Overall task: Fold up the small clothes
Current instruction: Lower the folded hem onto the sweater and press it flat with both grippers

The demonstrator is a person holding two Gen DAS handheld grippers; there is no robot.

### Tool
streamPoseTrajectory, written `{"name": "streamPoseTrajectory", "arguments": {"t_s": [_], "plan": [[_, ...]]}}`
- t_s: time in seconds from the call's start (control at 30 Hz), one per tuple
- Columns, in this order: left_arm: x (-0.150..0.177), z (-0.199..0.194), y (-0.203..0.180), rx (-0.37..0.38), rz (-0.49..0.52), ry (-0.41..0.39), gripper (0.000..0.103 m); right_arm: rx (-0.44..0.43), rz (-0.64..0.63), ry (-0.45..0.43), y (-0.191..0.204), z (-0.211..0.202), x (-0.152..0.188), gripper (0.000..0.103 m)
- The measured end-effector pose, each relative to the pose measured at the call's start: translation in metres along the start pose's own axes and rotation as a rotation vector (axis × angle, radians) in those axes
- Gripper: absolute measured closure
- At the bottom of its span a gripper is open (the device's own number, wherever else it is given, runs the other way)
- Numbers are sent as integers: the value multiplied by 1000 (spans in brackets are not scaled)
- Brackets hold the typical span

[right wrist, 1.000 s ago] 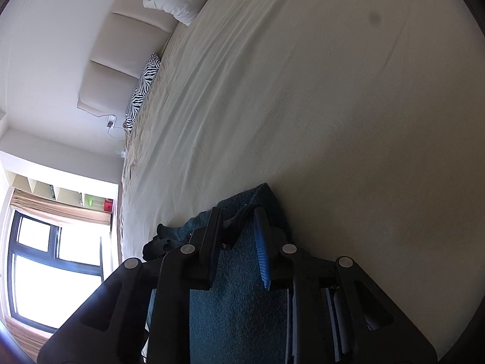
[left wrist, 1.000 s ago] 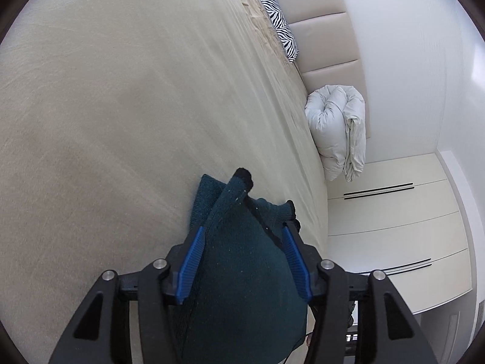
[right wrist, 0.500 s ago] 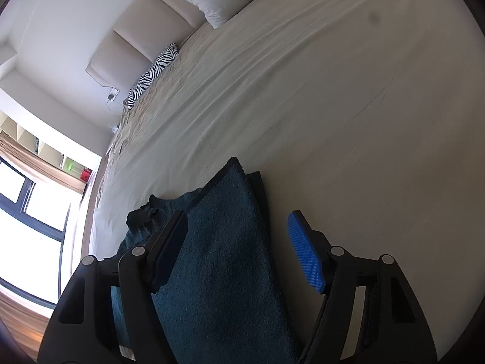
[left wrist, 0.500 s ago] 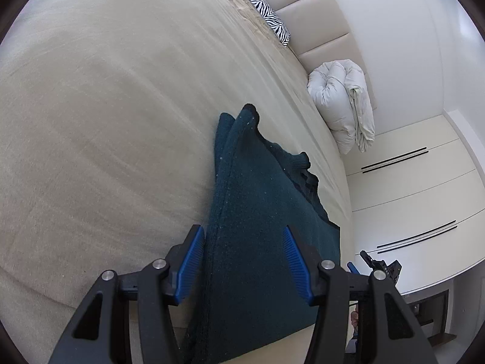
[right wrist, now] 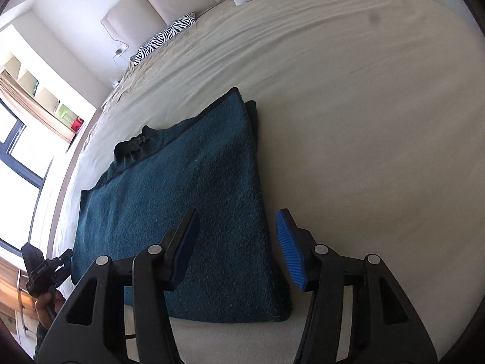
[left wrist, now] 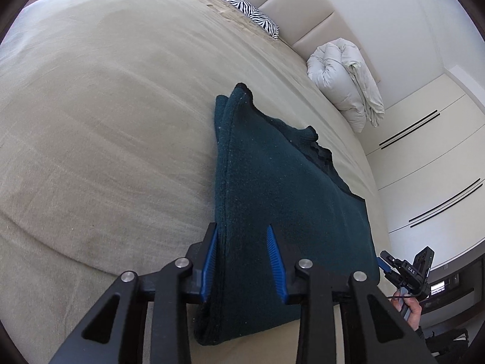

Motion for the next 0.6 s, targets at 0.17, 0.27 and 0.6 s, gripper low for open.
{"name": "streamPoseTrajectory", "arguments": {"t_s": [0.17, 0.27, 0.6], "plan": [[6, -4, 2, -43, 21, 3, 72, 22, -27, 7, -4, -4, 10, 61], [10, -10, -1, -55, 31, -19, 69, 16, -27, 13, -5, -4, 12, 61], [16, -7, -9, -95, 106, -25, 91, 83, -66, 16, -9, -2, 16, 94]]}}
Point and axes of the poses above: each gripper's, at about its wrist camera, not at the fingertips, and z roughly the way its jaws point, y to its left, x to its underside, the point moved 9 cm from there along z, roughly the way its jaws point, and after that the axes turned 6 degrees about x, right-handed, at the moved point
